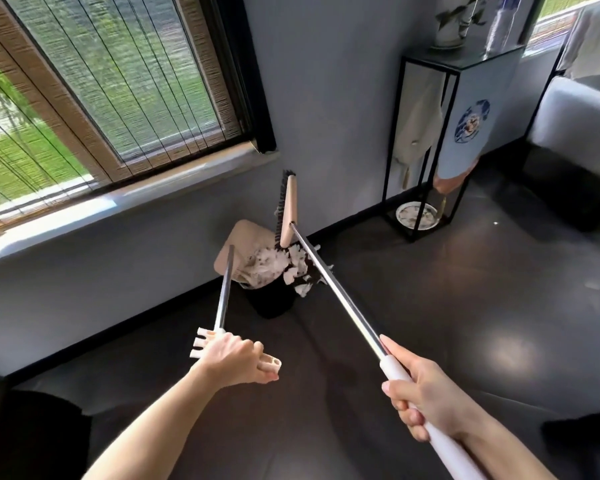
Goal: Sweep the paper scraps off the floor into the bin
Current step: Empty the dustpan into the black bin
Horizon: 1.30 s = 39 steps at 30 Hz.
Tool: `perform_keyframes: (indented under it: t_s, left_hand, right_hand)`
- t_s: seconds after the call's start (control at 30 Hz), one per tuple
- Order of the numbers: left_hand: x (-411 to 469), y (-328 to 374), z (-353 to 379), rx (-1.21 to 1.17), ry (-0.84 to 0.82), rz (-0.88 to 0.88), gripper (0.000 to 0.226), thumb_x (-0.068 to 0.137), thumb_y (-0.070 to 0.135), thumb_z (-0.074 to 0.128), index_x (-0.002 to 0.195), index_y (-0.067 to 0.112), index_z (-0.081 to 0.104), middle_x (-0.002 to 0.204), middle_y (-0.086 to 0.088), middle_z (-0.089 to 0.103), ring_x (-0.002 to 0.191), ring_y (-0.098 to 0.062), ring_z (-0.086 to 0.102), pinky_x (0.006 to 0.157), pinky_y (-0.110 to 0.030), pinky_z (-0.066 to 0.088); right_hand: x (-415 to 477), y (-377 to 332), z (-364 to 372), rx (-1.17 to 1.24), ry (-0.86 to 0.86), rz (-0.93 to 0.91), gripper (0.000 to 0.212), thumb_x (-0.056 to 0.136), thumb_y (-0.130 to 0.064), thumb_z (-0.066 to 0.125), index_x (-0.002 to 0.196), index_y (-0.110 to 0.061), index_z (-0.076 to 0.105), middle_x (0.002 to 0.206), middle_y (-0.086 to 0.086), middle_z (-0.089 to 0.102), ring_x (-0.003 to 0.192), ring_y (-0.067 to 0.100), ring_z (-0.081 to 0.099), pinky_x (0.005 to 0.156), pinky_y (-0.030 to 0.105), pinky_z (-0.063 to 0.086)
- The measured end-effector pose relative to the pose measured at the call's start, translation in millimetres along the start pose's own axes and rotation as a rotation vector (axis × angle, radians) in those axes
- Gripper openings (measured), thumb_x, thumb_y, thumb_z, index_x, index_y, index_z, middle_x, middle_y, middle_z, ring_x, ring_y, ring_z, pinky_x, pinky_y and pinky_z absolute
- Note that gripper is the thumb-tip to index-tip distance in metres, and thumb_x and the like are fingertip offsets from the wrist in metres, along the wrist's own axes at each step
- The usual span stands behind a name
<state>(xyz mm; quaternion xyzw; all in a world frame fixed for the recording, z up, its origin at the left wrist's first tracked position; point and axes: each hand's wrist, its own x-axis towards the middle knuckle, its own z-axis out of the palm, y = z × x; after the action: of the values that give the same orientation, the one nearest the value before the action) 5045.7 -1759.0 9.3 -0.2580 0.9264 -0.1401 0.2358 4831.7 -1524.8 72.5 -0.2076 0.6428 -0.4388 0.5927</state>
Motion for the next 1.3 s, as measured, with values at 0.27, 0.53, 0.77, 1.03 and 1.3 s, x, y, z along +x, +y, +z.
perform_keyframes:
  t_s: [0.27,0.53,0.77,1.03,1.3]
  left_hand:
    - [-20,-23,-23,0.073,0.084,-0.026,0.071,0.083,0.079,0.026,0.1,0.018,0.059,0.093,0.003,0.071,0.09,-0.021,0.069,0.079,-0.034,0.043]
    - [-28,-25,-27,0.033,0.3,-0.104,0.068,0.083,0.077,0.03,0.081,0.018,0.063,0.069,0.006,0.069,0.065,-0.014,0.069,0.064,-0.028,0.044]
    - [-18,-30,2,-0.055,0.495,-0.112,0.065,0.069,0.075,0.033,0.043,0.017,0.051,0.03,0.006,0.042,0.024,-0.017,0.047,0.039,-0.019,0.037]
    - [-13,-40,-11,-0.103,0.513,-0.115,0.062,0.065,0.076,0.052,0.042,0.018,0.05,0.03,0.007,0.043,0.024,-0.015,0.048,0.037,-0.015,0.027]
    - [-11,-37,-32,-0.166,0.524,-0.145,0.069,0.073,0.076,0.032,0.045,0.015,0.05,0.034,0.006,0.047,0.03,-0.018,0.054,0.039,-0.02,0.037]
  right_hand:
    - [13,-7,-9,-0.043,0.025,0.024,0.076,0.09,0.007,0.047,0.15,-0.035,0.026,0.056,0.004,0.044,0.039,0.01,0.037,0.035,0.02,0.033]
    - [48,-3,11,-0.146,0.026,0.024,0.079,0.089,0.007,0.047,0.152,-0.033,0.021,0.058,0.005,0.044,0.04,0.011,0.039,0.037,0.022,0.037]
    - [119,17,59,-0.09,-0.056,0.17,0.074,0.091,0.009,0.041,0.152,-0.028,0.025,0.059,0.004,0.042,0.038,0.007,0.036,0.035,0.019,0.032]
    - [85,2,45,-0.142,-0.031,0.087,0.077,0.088,0.008,0.042,0.15,-0.034,0.026,0.063,0.006,0.044,0.042,0.01,0.038,0.038,0.022,0.035]
    - [82,-25,16,-0.02,0.039,0.036,0.075,0.091,0.012,0.042,0.15,-0.032,0.028,0.054,0.004,0.04,0.034,0.008,0.033,0.033,0.017,0.029]
